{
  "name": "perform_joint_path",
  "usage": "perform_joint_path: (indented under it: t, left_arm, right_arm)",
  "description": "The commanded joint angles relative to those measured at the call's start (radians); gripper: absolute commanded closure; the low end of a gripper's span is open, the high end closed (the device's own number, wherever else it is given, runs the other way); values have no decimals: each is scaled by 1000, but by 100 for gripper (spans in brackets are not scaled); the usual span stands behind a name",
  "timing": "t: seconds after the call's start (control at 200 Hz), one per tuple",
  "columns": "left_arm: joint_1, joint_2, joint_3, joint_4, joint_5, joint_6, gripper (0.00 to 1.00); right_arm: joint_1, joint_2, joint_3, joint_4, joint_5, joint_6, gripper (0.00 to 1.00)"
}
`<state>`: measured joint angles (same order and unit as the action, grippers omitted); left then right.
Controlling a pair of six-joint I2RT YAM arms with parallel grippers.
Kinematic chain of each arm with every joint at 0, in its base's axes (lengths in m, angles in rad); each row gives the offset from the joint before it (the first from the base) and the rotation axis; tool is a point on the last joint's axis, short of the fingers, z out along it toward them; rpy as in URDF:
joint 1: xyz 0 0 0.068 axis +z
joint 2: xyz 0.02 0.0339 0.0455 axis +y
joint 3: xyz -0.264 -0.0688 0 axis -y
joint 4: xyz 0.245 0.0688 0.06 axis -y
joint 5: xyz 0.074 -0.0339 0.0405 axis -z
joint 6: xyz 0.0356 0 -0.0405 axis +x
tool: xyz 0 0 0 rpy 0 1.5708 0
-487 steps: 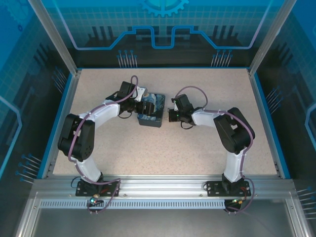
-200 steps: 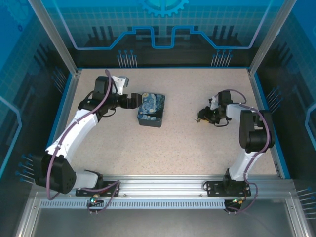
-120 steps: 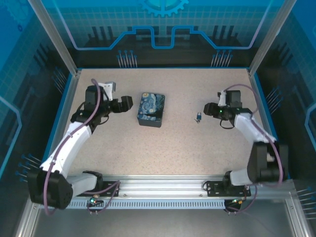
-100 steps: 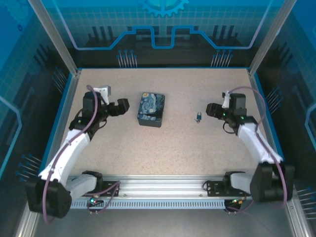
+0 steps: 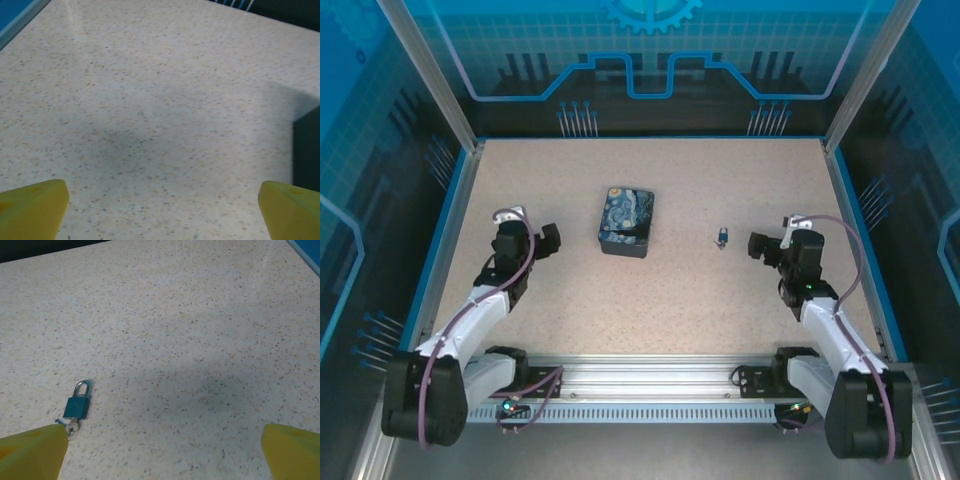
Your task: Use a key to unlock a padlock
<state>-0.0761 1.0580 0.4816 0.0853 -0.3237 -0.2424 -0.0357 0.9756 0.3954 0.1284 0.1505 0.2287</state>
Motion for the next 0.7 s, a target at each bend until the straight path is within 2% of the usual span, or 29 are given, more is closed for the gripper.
perform_joint_path:
  t: [0.0, 0.125, 0.305, 0.365, 0.415, 0.46, 0.485, 0.53, 0.635, 0.695]
  left_arm:
    - [6, 50, -32, 143, -59, 45, 1]
    - [5, 143, -70, 283, -33, 58, 1]
    - [-2, 249, -82, 493, 26, 157, 1]
    - [0, 282, -95, 588, 53, 196, 1]
    - [-2, 307, -96, 638, 85, 235, 1]
    - [-2, 324, -86, 648, 113, 263, 1]
    - [-2, 339, -91, 678, 129, 277, 1]
    - [-2, 383, -115, 772, 136, 291, 1]
    - [2, 515, -173, 1022, 133, 302, 1]
    - [3, 489, -169, 953, 163, 297, 1]
  right_arm:
    - [-6, 72, -60, 281, 40, -49, 0]
    - [14, 241, -71, 487, 35, -80, 0]
    - [113, 467, 1, 635, 33, -209, 0]
    - [136, 546, -27, 787, 62, -237, 0]
    - [136, 510, -18, 706, 39, -231, 0]
    - [120, 525, -37, 770, 40, -218, 0]
    - [104, 514, -35, 748, 40, -189, 0]
    - [68, 511, -24, 715, -1, -161, 0]
    - [100, 523, 11, 667, 39, -185, 0]
    - [100, 523, 11, 667, 39, -186, 0]
